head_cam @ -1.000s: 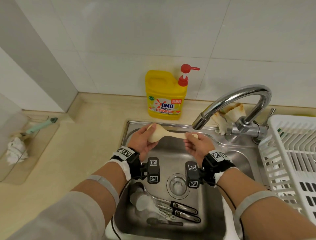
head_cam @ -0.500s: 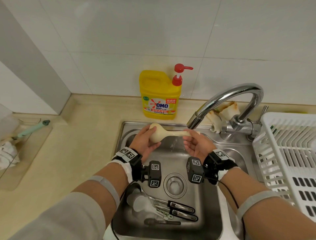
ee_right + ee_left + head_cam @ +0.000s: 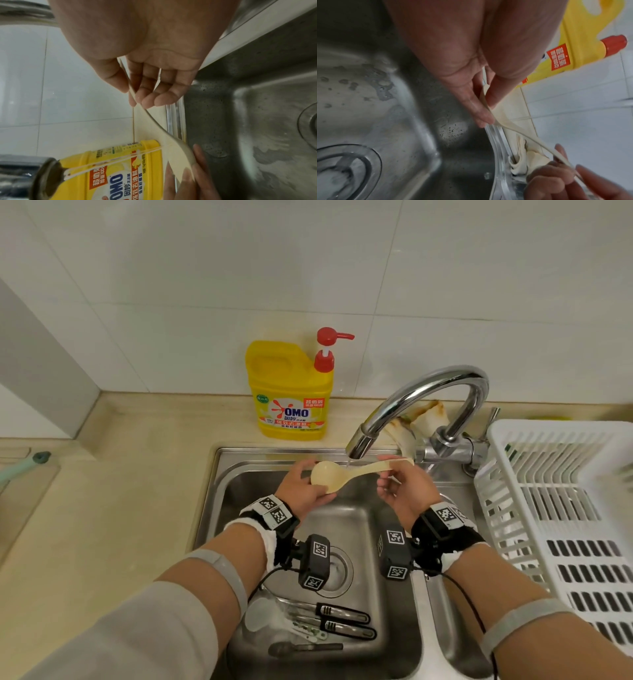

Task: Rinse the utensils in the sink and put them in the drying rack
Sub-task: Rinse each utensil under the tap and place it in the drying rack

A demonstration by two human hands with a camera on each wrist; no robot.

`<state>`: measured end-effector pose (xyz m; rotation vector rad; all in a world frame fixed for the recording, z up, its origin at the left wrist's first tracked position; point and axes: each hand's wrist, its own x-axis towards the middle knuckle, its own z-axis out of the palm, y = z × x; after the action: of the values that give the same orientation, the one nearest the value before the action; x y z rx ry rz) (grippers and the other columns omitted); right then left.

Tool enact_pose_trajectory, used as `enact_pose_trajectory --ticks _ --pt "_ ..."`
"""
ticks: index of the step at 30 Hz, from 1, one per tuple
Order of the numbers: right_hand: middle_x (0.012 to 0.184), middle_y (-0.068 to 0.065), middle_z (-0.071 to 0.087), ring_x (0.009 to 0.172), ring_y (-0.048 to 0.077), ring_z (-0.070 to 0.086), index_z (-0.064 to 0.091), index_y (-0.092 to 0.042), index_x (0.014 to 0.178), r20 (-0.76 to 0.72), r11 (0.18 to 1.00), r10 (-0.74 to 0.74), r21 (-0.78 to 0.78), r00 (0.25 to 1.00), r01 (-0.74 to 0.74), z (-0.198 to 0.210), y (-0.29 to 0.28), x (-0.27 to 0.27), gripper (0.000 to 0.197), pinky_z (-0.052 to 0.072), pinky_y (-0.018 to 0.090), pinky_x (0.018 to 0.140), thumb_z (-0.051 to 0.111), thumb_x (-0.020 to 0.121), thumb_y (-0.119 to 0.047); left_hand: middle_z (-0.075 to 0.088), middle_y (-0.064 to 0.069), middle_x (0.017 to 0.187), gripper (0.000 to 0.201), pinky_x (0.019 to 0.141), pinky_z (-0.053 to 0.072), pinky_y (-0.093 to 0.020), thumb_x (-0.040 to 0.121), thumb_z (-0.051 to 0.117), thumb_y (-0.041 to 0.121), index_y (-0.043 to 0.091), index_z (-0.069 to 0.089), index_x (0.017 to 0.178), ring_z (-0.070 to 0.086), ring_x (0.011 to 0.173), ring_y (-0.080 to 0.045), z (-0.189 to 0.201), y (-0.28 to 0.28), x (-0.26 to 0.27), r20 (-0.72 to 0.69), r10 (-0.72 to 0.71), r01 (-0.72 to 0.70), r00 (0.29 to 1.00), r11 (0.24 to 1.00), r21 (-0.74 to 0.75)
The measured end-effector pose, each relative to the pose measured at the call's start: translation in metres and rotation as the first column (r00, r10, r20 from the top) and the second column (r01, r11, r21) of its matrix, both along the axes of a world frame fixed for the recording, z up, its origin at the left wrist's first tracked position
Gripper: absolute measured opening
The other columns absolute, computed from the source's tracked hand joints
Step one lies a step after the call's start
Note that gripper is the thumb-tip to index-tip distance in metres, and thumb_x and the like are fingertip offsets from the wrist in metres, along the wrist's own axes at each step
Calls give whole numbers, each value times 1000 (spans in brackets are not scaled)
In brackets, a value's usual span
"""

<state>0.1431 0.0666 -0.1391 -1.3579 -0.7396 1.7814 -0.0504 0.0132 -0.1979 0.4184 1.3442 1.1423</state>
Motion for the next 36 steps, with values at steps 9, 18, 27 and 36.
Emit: enact_pose_trajectory --ticks 9,18,27,36 --pt "61 2 59 70 18 67 73 -7 106 49 990 88 103 995 -92 5 -1 13 24 57 33 79 50 102 -13 70 -17 111 34 69 63 -37 87 73 6 8 66 120 73 95 -34 -3 14 17 -296 -209 206 932 978 -41" --pt "64 -2 68 74 16 66 70 -7 108 -35 995 71 71 997 -68 5 0 26 25 58 27 75 49 104 -19 70 -16 109 36 72 62 -51 87 59 38 9 70 105 69 99 -38 7 22 28 -430 -216 209 877 976 -63" --pt "63 3 55 72 18 70 69 -4 108 -123 1000 -1 -6 992 0 -10 1 14 20 61 28 74 54 101 -14 64 -13 120 51 79 61 -52 60 72 9 34 63 104 68 104 -38 6 13 16 -321 -177 195 930 980 24" --pt "78 11 73 69 16 70 70 -8 94 -65 991 113 -63 992 -117 -22 -14 -36 12 59 25 66 72 86 0 60 -21 123 33 71 62 -49 89 56 -1 10 57 120 65 106 -43 13 3 -3 -295 -56 71 954 997 39"
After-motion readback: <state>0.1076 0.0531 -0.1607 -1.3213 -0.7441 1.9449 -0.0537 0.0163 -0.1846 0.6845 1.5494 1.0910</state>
